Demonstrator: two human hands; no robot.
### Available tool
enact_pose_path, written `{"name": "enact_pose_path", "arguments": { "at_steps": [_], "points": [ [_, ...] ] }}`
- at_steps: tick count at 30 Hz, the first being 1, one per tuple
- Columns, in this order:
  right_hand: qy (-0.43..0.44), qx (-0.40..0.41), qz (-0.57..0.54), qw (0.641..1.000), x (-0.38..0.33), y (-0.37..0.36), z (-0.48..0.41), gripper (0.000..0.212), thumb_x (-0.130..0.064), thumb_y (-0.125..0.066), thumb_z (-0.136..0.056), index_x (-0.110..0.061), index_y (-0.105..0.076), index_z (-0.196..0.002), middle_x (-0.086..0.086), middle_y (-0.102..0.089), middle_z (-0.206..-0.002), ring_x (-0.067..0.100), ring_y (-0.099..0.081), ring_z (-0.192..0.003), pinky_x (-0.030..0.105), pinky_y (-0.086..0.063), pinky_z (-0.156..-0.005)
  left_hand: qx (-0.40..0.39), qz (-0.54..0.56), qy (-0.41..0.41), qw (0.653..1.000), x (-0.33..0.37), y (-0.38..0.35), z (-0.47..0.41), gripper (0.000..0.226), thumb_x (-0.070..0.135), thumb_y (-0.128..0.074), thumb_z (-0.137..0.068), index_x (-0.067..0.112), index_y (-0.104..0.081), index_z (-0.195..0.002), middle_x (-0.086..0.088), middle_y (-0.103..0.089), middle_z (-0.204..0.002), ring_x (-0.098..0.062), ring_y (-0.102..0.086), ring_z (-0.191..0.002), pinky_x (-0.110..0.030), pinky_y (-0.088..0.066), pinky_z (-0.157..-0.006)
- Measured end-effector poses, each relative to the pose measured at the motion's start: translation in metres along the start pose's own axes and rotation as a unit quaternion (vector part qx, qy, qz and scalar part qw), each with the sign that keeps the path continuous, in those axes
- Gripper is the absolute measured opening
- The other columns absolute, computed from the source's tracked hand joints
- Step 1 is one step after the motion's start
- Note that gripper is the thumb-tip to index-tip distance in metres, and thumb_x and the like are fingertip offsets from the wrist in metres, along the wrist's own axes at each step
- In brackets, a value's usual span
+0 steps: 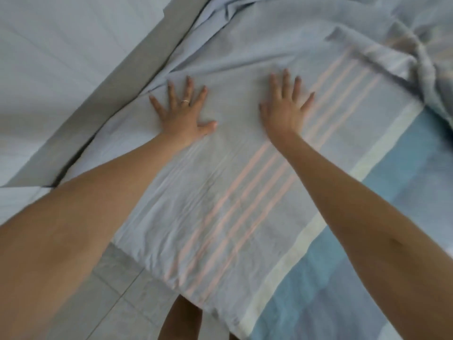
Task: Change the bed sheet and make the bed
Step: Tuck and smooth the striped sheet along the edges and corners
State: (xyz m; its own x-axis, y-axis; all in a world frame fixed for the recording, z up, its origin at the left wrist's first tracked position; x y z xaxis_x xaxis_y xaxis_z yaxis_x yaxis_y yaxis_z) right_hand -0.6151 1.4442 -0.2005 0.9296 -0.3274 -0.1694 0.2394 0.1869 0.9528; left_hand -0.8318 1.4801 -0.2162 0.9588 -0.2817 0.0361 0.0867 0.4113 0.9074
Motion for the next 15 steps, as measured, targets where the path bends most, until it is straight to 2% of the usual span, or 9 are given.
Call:
{"name": "enact_pose_path", "arguments": {
  "at_steps": [2, 4, 5, 6, 8, 10, 12, 15],
  "points": [
    [0.192, 0.043, 0.006, 0.981, -0.048, -0.022, 0.079, 0.064, -0.039, -0.045, -0.092, -0.021, -0.026, -0.15, 0.011, -0.021, -0.158, 0.031, -0.017, -0.145, 0.063, -0.005, -0.111, 0.082, 0.04, -0.031, 0.995, 0.016, 0.007, 0.033, 0.068, 0.052, -0.041, -0.09, 0.029, -0.02, -0.15, -0.007, -0.002, -0.16, -0.036, -0.003, -0.146, -0.073, 0.001, -0.103],
    [0.398, 0.037, 0.044, 0.916, -0.074, -0.051, 0.17, 0.061, -0.045, -0.041, -0.091, -0.023, -0.03, -0.147, 0.011, -0.034, -0.152, 0.031, -0.027, -0.141, 0.066, -0.012, -0.109, 0.134, 0.031, -0.13, 0.982, 0.037, -0.001, 0.082, 0.06, 0.041, -0.033, -0.091, 0.02, -0.032, -0.147, -0.013, -0.016, -0.158, -0.035, -0.015, -0.145, -0.071, -0.005, -0.104],
    [0.464, 0.009, 0.075, 0.883, -0.069, -0.067, 0.202, 0.059, -0.048, -0.037, -0.092, -0.027, -0.03, -0.147, 0.008, -0.035, -0.152, 0.03, -0.027, -0.141, 0.066, -0.012, -0.108, 0.145, 0.001, -0.186, 0.972, 0.043, -0.012, 0.106, 0.059, 0.039, -0.033, -0.09, 0.019, -0.035, -0.145, -0.012, -0.021, -0.157, -0.034, -0.019, -0.144, -0.071, -0.007, -0.104],
    [0.495, -0.012, 0.1, 0.863, -0.054, -0.078, 0.216, 0.057, -0.05, -0.034, -0.094, -0.031, -0.03, -0.147, 0.003, -0.034, -0.153, 0.03, -0.026, -0.142, 0.067, -0.012, -0.107, 0.144, -0.039, -0.236, 0.96, 0.044, -0.026, 0.125, 0.059, 0.039, -0.035, -0.089, 0.02, -0.034, -0.145, -0.009, -0.024, -0.156, -0.035, -0.021, -0.143, -0.071, -0.009, -0.103],
    [0.475, -0.009, 0.133, 0.87, -0.011, -0.081, 0.201, 0.058, -0.058, -0.029, -0.093, -0.035, -0.032, -0.146, -0.004, -0.033, -0.153, 0.03, -0.026, -0.142, 0.07, -0.012, -0.106, 0.12, -0.089, -0.269, 0.951, 0.026, -0.051, 0.137, 0.065, 0.046, -0.037, -0.088, 0.028, -0.025, -0.149, -0.005, -0.023, -0.157, -0.041, -0.02, -0.142, -0.074, -0.011, -0.102],
    [0.397, -0.026, 0.166, 0.902, 0.024, -0.072, 0.158, 0.068, -0.071, -0.028, -0.086, -0.038, -0.029, -0.146, -0.004, -0.031, -0.154, 0.035, -0.026, -0.141, 0.072, -0.012, -0.103, 0.068, -0.092, -0.225, 0.968, 0.002, -0.059, 0.124, 0.077, 0.063, -0.033, -0.081, 0.038, -0.009, -0.15, -0.003, -0.012, -0.159, -0.049, -0.011, -0.141, -0.078, -0.006, -0.098],
    [0.287, -0.059, 0.159, 0.943, 0.045, -0.053, 0.115, 0.082, -0.081, -0.027, -0.076, -0.041, -0.02, -0.147, -0.002, -0.025, -0.157, 0.042, -0.023, -0.141, 0.076, -0.013, -0.1, 0.023, -0.063, -0.178, 0.982, -0.005, -0.053, 0.104, 0.091, 0.074, -0.036, -0.071, 0.043, 0.0, -0.149, -0.002, -0.001, -0.16, -0.052, -0.002, -0.14, -0.081, -0.002, -0.094],
    [0.054, -0.091, 0.073, 0.992, 0.073, -0.026, 0.055, 0.091, -0.083, -0.035, -0.074, -0.047, 0.004, -0.148, -0.008, 0.009, -0.16, 0.037, 0.006, -0.146, 0.074, -0.003, -0.102, -0.042, -0.055, -0.115, 0.991, 0.002, -0.034, 0.065, 0.107, 0.079, -0.051, -0.067, 0.046, 0.018, -0.142, 0.0, 0.024, -0.156, -0.048, 0.017, -0.14, -0.081, 0.003, -0.093]
  ]
}}
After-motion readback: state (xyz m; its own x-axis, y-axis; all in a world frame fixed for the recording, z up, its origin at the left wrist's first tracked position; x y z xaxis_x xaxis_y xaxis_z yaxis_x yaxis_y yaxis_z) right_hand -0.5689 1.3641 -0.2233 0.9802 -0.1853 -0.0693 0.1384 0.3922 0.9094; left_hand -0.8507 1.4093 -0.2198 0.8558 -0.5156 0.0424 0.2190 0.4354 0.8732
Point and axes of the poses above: each hand's wrist, its own z-axis away from the middle knuckle, its own y-axis out of the back of the hand, x = y × z, the point moved 9 cm from there along -z, towards the middle knuckle
